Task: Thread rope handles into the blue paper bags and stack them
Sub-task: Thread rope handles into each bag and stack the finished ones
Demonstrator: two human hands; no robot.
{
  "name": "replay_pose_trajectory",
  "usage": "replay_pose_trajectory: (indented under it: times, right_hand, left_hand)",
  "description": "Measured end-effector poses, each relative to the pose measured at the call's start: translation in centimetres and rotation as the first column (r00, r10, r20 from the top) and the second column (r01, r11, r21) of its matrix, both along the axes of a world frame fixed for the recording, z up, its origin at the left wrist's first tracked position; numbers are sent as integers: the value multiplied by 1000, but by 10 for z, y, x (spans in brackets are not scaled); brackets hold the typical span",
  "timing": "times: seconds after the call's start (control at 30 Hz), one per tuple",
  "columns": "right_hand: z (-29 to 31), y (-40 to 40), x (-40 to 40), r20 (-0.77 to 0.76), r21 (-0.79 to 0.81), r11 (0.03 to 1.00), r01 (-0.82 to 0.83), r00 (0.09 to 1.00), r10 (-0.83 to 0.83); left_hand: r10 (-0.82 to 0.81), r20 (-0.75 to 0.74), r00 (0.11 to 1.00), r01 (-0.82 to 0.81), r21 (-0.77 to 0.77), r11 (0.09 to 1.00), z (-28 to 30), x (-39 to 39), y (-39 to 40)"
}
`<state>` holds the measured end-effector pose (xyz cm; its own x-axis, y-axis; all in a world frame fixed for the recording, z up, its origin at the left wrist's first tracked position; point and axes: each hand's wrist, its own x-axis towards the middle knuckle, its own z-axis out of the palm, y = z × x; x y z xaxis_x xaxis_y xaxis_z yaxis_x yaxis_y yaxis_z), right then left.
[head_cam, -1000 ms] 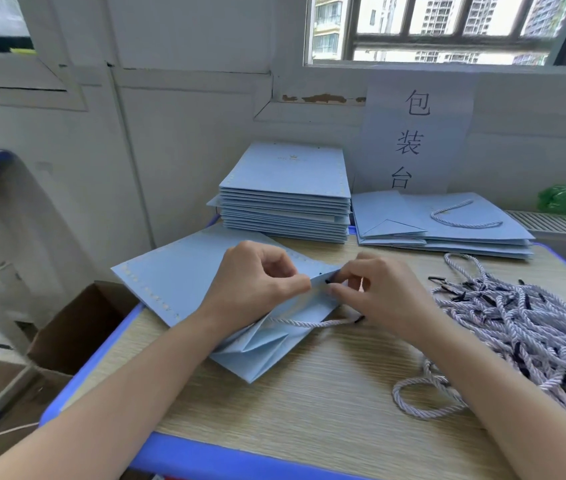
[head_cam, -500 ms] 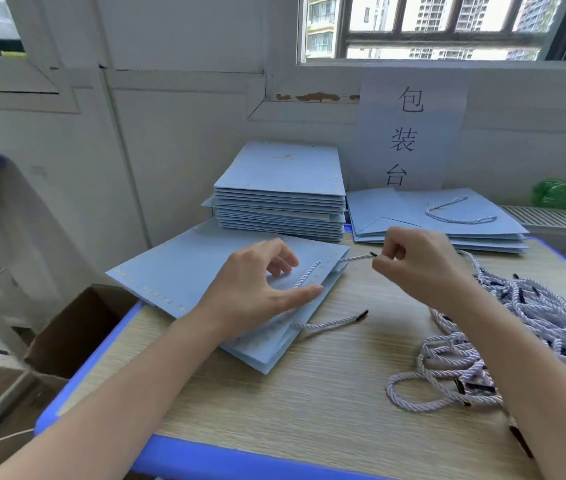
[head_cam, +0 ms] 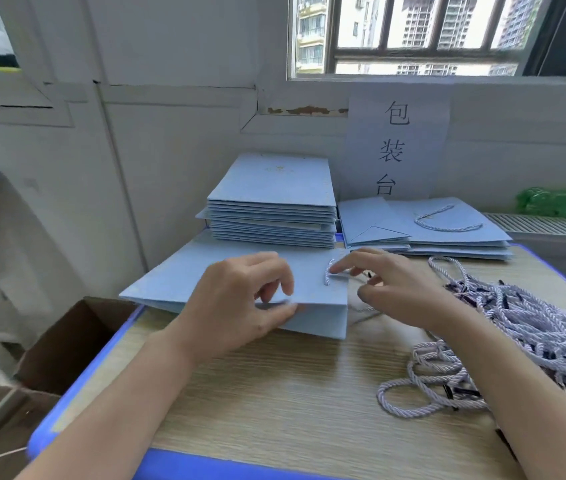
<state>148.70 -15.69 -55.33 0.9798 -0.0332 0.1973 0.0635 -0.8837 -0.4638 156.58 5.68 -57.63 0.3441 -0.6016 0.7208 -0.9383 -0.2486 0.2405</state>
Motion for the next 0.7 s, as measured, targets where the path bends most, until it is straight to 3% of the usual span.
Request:
replay_pose_trajectory:
  times: [0.1,0.17,0.3,0.37,0.43,0.53,0.6,0.7]
  right_hand:
    - [-4,-3,3,48,67,997,-28,999,25]
    - [-10,-5,7,80,75,996,-42,996,36]
    - [-24,-5,17,267,-1,1000,21,963,-20]
    - [-22,-3,20,407,35,997,69,910,-77]
    - [-16,-2,19,512,163,979,123,838,-190]
    - [-6,-7,16,539,476,878,44,775,-331]
    - [0,-14,11,513,655,748,-108,790,-335]
    - [2,-19,11,440,764,620,-176,846,-302]
  left_hand:
    - [199,225,954,-136,-266,954,2,-9,-6]
    - [265,270,926,-158,-361,919,2,-13,-9]
    - [209,264,942,-91,-399,912,0,-19,-12]
    - [177,305,936,-50,-384,922,1,-21,-13]
    - [193,310,931,-67,-373,925,3,-22,-14]
    - [217,255,942,-106,-387,916,4,-23,-14]
    - [197,207,958,-107,-379,919,4,-23,-15]
    - [159,91,983,-123,-318,940,3,-19,-17]
